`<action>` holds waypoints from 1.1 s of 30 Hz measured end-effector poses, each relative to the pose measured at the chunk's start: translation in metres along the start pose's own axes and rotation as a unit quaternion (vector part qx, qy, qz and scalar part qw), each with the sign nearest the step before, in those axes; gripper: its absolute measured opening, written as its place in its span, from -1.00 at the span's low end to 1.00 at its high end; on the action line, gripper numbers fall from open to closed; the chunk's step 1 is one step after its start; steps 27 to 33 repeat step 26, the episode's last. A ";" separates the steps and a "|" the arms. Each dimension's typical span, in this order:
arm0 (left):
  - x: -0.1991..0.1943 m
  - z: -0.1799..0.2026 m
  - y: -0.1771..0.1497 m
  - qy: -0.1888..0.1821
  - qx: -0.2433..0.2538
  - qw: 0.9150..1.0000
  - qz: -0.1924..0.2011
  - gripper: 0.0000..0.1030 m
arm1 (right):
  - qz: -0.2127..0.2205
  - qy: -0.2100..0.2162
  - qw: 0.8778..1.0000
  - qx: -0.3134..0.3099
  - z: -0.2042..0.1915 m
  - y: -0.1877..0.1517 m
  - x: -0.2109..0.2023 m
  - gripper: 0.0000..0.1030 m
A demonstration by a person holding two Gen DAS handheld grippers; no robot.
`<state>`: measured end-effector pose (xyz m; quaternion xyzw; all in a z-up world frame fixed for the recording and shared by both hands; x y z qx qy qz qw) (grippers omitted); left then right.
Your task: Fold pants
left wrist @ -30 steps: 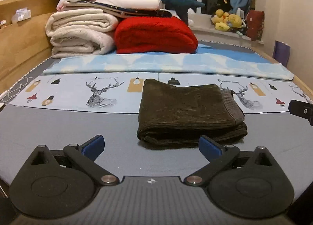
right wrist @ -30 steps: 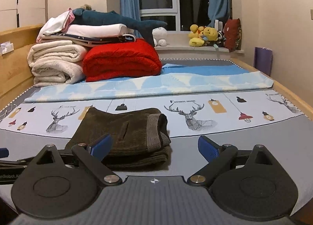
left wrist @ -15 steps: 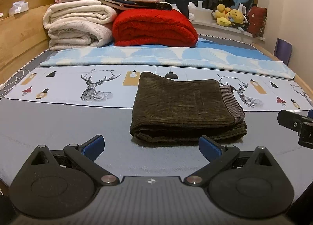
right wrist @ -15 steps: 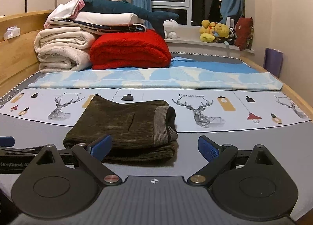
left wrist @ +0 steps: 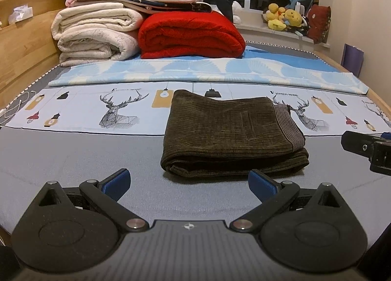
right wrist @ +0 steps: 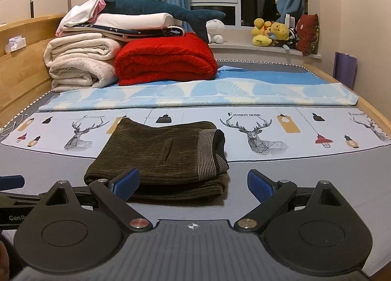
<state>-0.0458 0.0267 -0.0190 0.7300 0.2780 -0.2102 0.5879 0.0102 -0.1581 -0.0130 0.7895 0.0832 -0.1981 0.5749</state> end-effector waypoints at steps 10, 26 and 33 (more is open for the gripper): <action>-0.001 0.001 0.000 -0.004 0.005 1.000 0.004 0.99 | -0.001 0.000 1.000 -0.002 0.001 0.000 0.000 0.85; -0.002 0.000 -0.001 -0.007 0.011 1.000 0.012 0.99 | -0.002 0.002 1.000 -0.007 0.002 -0.002 -0.001 0.85; -0.002 0.000 -0.001 -0.007 0.011 1.000 0.012 0.99 | -0.002 0.002 1.000 -0.007 0.002 -0.002 -0.001 0.85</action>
Point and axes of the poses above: each gripper's, at about its wrist camera, not at the fingertips, and x roughly the way its jaws point, z to its right, y to its top, the point moved 2 cm from there along x, roughly the way its jaws point, and after that the axes turned 15 degrees about x, right-handed, at the moved point
